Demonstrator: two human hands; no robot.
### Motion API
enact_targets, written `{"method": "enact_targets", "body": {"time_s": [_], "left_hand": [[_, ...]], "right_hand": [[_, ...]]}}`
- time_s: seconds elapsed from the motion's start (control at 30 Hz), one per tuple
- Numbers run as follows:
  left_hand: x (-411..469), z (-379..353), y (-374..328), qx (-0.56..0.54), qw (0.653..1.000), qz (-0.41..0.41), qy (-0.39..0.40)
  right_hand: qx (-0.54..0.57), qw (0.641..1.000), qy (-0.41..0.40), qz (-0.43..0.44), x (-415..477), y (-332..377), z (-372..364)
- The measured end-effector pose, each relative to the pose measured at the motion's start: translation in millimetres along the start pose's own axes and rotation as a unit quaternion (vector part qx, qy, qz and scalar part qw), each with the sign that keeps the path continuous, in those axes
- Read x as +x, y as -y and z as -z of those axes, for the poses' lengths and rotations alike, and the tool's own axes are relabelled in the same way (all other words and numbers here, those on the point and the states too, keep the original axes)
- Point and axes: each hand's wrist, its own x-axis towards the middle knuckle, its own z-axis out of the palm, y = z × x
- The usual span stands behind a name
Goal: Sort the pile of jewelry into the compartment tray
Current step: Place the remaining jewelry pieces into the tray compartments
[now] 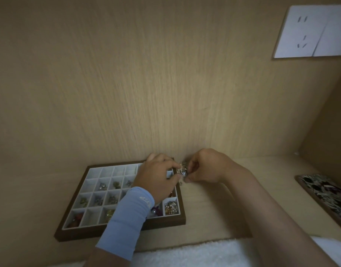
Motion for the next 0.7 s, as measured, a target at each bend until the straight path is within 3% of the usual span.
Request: {"method": "enact_targets", "body": {"time_s": [0.13, 0.23, 0.5, 0.7], "left_hand": [[0.2, -0.2, -0.9, -0.008, 1.0, -0.004, 0.003], [0.9, 0.5, -1.0, -0.037, 0.999, 0.004, 0.007], [3.2, 7.4, -3.7, -0.237, 0.968, 0.079, 0.025], [2.5, 30.1, 2.2, -0.257, 0.96, 0.109, -0.006]], "right_hand": [[0.005, 1.0, 0.004, 0.007, 2.5, -3.7, -0.3], [0.085, 0.996, 0.011, 0.011, 2.3, -10.9, 4.6], [0.24, 0.97, 0.004, 0.046, -2.1, -2.6, 12.2], [0.322, 0.944, 0.007, 0.068, -5.1, 18.6, 7.6]]}}
